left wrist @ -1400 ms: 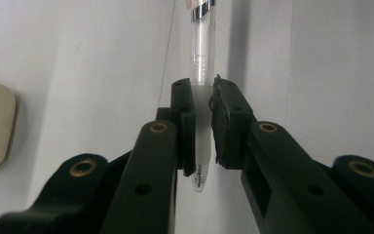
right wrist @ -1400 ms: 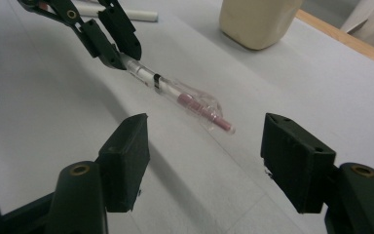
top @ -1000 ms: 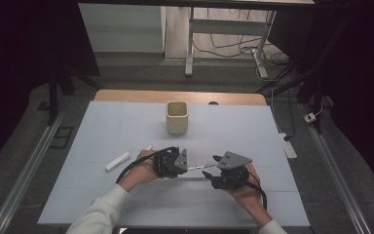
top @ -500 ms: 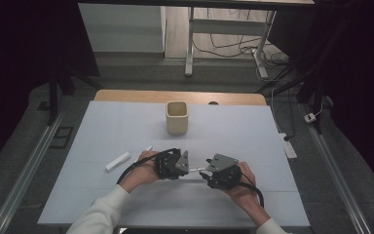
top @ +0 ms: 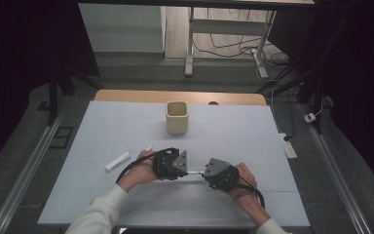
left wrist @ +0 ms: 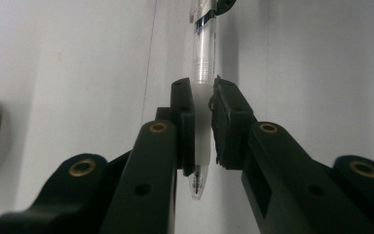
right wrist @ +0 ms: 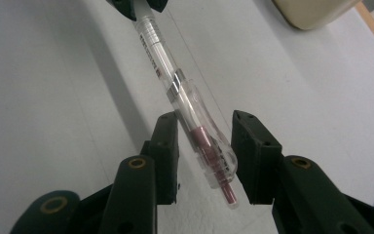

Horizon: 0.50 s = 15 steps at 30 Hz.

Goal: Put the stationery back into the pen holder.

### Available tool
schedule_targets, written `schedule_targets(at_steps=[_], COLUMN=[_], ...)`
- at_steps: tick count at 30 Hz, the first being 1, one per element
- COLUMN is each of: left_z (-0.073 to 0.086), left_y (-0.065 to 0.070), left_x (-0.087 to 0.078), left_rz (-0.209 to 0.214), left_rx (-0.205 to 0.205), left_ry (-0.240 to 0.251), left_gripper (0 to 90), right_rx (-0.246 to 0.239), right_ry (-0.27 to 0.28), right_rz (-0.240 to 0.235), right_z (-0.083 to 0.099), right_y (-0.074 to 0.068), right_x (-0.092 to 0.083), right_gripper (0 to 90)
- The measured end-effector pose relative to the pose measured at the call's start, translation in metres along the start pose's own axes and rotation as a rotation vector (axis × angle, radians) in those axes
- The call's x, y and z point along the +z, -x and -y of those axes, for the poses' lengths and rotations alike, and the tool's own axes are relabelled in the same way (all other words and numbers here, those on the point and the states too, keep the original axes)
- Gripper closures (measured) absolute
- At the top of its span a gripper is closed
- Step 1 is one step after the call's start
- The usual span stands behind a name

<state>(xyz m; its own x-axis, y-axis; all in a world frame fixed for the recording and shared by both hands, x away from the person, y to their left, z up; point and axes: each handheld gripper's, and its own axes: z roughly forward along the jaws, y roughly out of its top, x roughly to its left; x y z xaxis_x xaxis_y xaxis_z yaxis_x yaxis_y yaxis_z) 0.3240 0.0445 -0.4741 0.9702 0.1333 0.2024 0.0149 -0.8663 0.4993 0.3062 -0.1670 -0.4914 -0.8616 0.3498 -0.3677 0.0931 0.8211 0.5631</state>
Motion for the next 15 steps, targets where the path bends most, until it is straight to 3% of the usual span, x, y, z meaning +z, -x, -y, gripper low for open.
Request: schedule_targets(at_steps=[6,15], left_z=[0.0009,0.0052], left_y=[-0.0003,-0.0053], left_x=[0.0,0.002], left_rz=[-0.006,-0.039], left_rx=[-0.004,-0.074], left_ry=[-0.002,0.017], left_gripper=[78.1,73.1], right_rx=[-0.026,-0.046], right_ry=[-0.02,-0.011], right_rz=[-0.009,-0.059], right_z=[0.0002,0.0016], right_y=[-0.0015,-0.0042], right_x=[0.0022,0.0051], right_gripper=[66.7,73.0])
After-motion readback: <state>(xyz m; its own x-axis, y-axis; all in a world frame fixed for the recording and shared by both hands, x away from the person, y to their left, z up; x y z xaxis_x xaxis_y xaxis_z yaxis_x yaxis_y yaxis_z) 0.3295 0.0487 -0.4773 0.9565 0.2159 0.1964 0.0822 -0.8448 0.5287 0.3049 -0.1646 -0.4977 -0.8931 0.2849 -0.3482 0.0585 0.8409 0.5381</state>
